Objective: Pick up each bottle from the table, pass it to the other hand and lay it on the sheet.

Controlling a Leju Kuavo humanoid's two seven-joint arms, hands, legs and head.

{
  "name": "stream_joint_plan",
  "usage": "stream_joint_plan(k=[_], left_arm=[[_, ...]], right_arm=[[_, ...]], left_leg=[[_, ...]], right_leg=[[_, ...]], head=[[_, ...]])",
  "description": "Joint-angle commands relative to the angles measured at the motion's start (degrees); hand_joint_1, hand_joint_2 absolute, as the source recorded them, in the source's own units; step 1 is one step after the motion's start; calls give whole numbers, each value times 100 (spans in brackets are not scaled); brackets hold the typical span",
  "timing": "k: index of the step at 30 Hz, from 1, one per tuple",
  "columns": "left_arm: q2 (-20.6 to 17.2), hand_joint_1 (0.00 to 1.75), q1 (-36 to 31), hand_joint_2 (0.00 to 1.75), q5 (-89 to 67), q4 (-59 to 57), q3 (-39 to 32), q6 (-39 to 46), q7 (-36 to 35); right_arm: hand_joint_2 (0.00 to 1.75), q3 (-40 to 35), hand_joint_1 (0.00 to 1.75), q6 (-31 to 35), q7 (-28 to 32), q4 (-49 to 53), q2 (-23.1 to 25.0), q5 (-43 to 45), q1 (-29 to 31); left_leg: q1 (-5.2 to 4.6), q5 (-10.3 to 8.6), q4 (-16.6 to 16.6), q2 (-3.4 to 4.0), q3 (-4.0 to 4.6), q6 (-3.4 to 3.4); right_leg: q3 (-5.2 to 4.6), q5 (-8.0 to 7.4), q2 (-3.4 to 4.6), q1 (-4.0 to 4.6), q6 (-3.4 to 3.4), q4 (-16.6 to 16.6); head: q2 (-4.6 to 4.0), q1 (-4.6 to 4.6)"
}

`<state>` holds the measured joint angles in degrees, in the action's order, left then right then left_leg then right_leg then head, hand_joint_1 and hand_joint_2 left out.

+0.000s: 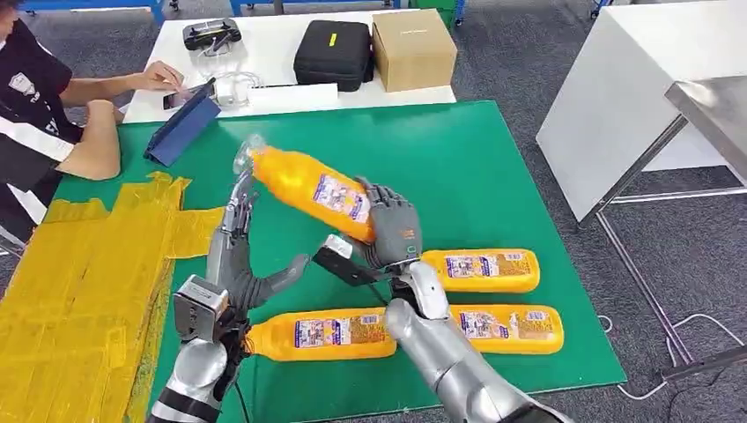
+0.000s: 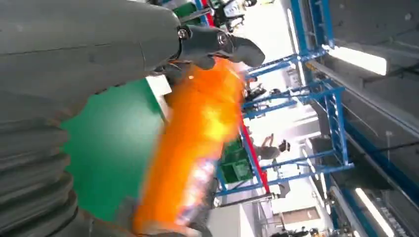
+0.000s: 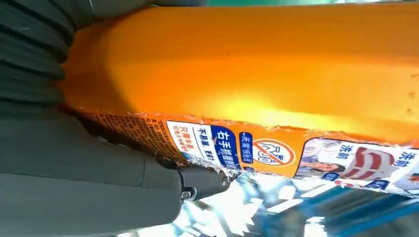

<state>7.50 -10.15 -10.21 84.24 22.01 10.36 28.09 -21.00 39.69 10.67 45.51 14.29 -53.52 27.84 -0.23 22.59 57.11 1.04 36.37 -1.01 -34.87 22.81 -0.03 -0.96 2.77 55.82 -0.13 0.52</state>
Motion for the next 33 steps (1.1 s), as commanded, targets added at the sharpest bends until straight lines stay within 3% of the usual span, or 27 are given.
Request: stream_joint_plan(k=[1, 6, 12, 18, 25, 33], left_arm=[[-158, 0, -56, 175, 9, -73, 121, 5, -37], [-194, 0, -145, 175, 265, -206, 68, -146, -87], [-196, 0, -156, 175, 272, -208, 62, -149, -87], [-196, 0, -236, 175, 518, -312, 32, -281, -140], [-229, 0, -359, 175, 784, -481, -41, -436, -184], [-237, 0, -503, 175, 853, -687, -39, -544, -242]], right_arm=[[175, 555, 175, -105, 273, 149, 50, 708, -39], [175, 282, 175, -1451, 849, 517, 121, 2454, -289], [175, 253, 175, -1459, 849, 515, 147, 2453, -305], [175, -294, 175, -1970, 832, 602, 80, 2984, -361], [175, -1455, 175, -1779, 1246, 762, 86, 2393, -617], [175, -2076, 175, -1090, 1449, 890, 11, 1685, -667]], left_leg=[[4, 7, 1, -10, -16, 6], [6, 12, 0, -13, -26, 9], [7, 14, 3, -10, -29, 9], [13, 21, 8, -6, -39, 11], [11, 18, 0, 3, -34, 12], [13, 17, 3, -7, -34, 10]], right_leg=[[18, 7, -5, 3, -9, 0], [28, 14, -8, 6, -12, -1], [29, 15, -5, 7, -12, 1], [40, 17, 1, 12, -17, 2], [31, 14, 8, 10, -15, -3], [34, 16, -2, 12, -16, -1]], head=[[0, 0], [0, 0], [0, 0], [0, 0], [0, 0], [0, 0]])
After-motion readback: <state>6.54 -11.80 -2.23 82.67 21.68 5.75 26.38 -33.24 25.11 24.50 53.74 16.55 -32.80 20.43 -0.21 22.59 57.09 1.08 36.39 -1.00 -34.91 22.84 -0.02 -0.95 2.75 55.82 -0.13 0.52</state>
